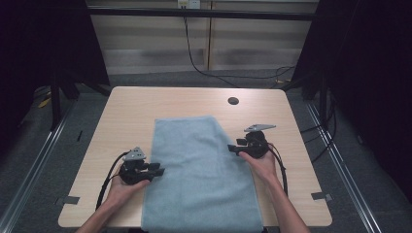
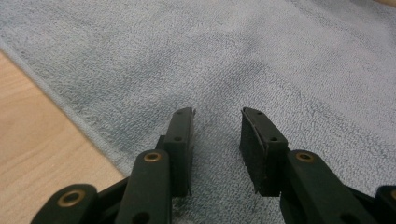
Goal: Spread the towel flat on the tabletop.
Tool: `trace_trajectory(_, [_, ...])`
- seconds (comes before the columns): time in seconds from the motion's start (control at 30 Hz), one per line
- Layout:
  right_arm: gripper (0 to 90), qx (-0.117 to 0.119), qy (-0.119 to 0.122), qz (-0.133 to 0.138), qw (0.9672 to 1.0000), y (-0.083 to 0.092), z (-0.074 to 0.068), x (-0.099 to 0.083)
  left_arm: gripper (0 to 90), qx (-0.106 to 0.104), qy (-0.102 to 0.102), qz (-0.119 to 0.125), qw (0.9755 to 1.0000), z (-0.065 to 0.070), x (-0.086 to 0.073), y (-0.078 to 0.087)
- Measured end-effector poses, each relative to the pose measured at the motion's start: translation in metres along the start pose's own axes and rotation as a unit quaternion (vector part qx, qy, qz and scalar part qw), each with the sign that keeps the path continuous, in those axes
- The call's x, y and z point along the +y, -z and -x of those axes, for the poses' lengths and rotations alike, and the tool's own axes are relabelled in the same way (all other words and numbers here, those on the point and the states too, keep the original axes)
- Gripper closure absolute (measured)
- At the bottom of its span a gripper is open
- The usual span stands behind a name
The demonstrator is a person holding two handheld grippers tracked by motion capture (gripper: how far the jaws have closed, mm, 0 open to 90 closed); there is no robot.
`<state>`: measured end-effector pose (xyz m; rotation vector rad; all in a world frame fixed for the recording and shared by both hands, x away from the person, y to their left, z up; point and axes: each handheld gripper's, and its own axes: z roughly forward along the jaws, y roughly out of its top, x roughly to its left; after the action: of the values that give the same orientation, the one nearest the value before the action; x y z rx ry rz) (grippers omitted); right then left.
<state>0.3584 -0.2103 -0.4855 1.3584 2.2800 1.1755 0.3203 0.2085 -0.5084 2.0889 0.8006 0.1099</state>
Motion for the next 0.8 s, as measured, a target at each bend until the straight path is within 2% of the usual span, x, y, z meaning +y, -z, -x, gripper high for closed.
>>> trace_trajectory(0.03, [60.9,0.000,-0.003,-0.009,1.0000,-0.005,0.001,-0.001,64.7,0.000,0.000,0.000,1.0000,0.000,0.000,0.000])
trace_trajectory(0.07, [60.9,0.000,-0.003,-0.009,1.0000,-0.005,0.001,-0.001,64.7,0.000,0.000,0.000,1.0000,0.000,0.000,0.000])
trace_trajectory(0.1, [79.7,-0.003,0.008,0.005,1.0000,-0.009,-0.005,-0.003,64.6,-0.001,0.003,0.000,1.0000,0.000,-0.001,0.001])
trace_trajectory(0.13, [82.7,-0.001,0.012,0.015,0.9998,-0.007,-0.010,-0.002,64.0,-0.001,0.003,0.000,1.0000,0.000,-0.001,0.001])
trace_trajectory(0.17, [82.7,-0.001,0.012,0.015,0.9998,-0.007,-0.010,-0.002,64.0,-0.001,0.003,0.001,1.0000,0.000,-0.001,0.002])
trace_trajectory(0.2, [84.0,0.009,0.031,0.038,0.9988,0.001,-0.024,0.003,63.7,-0.002,0.004,0.001,1.0000,0.000,-0.001,0.002])
trace_trajectory(0.23, [84.0,0.009,0.031,0.038,0.9988,0.001,-0.024,0.003,63.7,-0.001,0.004,0.001,1.0000,-0.001,-0.001,0.001])
trace_trajectory(0.3, [84.5,0.042,0.056,0.057,0.9959,0.011,-0.048,0.010,63.4,-0.002,0.005,0.002,1.0000,0.000,-0.001,0.001])
trace_trajectory(0.33, [84.6,0.068,0.075,0.060,0.9931,0.013,-0.068,0.011,62.7,0.000,0.005,0.000,1.0000,0.001,-0.001,0.001])
trace_trajectory(0.37, [84.5,0.072,0.080,0.058,0.9925,0.013,-0.074,0.011,62.4,0.000,0.006,0.001,1.0000,0.001,-0.001,0.001])
trace_trajectory(0.43, [84.1,0.105,0.103,0.042,0.9882,0.007,-0.101,0.005,61.7,0.001,0.005,0.001,1.0000,0.002,-0.002,0.002])
trace_trajectory(0.5, [83.1,0.123,0.117,0.024,0.9852,-0.001,-0.122,-0.005,61.7,0.000,0.006,0.000,1.0000,0.001,-0.002,0.003])
trace_trajectory(0.53, [83.1,0.123,0.117,0.024,0.9852,-0.001,-0.122,-0.005,61.6,0.000,0.006,0.000,1.0000,0.001,-0.002,0.003])
trace_trajectory(0.57, [82.0,0.135,0.119,0.013,0.9835,-0.006,-0.131,-0.011,61.6,0.000,0.007,0.000,1.0000,0.001,-0.002,0.003])
trace_trajectory(0.6, [80.5,0.144,0.125,-0.005,0.9817,-0.013,-0.146,-0.024,61.6,-0.001,0.009,0.001,1.0000,0.001,-0.003,0.004])
trace_trajectory(0.67, [78.8,0.147,0.128,-0.011,0.9808,-0.015,-0.150,-0.028,61.6,-0.001,0.010,0.001,1.0000,0.000,-0.003,0.004])
trace_trajectory(0.7, [72.9,0.156,0.132,-0.034,0.9783,-0.018,-0.159,-0.039,61.6,-0.001,0.010,0.001,0.9999,0.000,-0.003,0.005])
trace_trajectory(0.8, [71.1,0.161,0.132,-0.046,0.9770,-0.013,-0.162,-0.042,61.6,-0.003,0.012,0.000,0.9999,-0.001,-0.003,0.005])
